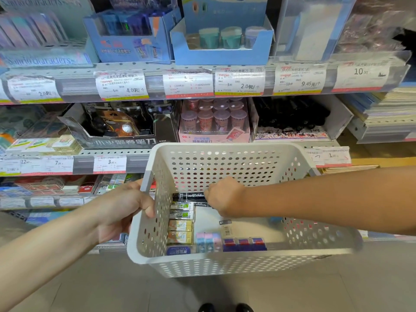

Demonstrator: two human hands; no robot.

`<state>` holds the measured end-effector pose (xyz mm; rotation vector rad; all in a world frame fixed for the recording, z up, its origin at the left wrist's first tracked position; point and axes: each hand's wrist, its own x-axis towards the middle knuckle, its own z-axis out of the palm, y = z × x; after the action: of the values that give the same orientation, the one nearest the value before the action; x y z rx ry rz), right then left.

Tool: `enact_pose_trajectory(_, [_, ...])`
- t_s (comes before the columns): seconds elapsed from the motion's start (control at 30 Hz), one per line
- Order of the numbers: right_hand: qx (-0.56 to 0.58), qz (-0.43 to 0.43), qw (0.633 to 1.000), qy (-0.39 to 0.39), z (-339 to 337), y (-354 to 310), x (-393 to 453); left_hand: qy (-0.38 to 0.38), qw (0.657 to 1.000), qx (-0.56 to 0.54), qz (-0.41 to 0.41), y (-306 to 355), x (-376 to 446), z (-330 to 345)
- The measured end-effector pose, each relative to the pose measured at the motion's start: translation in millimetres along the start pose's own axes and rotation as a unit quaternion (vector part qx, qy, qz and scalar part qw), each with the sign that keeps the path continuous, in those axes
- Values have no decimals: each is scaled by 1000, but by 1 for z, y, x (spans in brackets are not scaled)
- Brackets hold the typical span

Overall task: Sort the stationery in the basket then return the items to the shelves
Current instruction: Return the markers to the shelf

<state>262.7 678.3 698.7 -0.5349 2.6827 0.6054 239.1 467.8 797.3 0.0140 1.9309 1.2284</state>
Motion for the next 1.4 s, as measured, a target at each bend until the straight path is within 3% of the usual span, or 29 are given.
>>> enact_pose_trajectory(0.27, [-50, 15, 998, 16, 6, -11, 8, 7, 1000, 1, 4, 2, -1, 3])
enact_pose_trajectory(0.6, [10, 32, 999, 8, 12, -15, 1, 10, 1000, -2, 3, 6, -2, 6])
enact_pose_trajectory(0.73, [33, 81, 996, 5, 19, -11, 0, 14, 1000, 2, 8, 6, -4, 7])
enact_pose_trajectory(1.07, [-60, 52, 997, -18, 19, 3, -8, 9, 1000, 21, 5, 9, -3, 3])
enact_pose_trajectory(1.27, [-33, 67, 993, -87, 11, 12, -11, 3, 999, 34, 4, 10, -1, 2])
enact_pose_trajectory(1.4, [-76, 66, 989, -109, 3, 19, -18, -4, 999, 38, 3, 10, 4, 2])
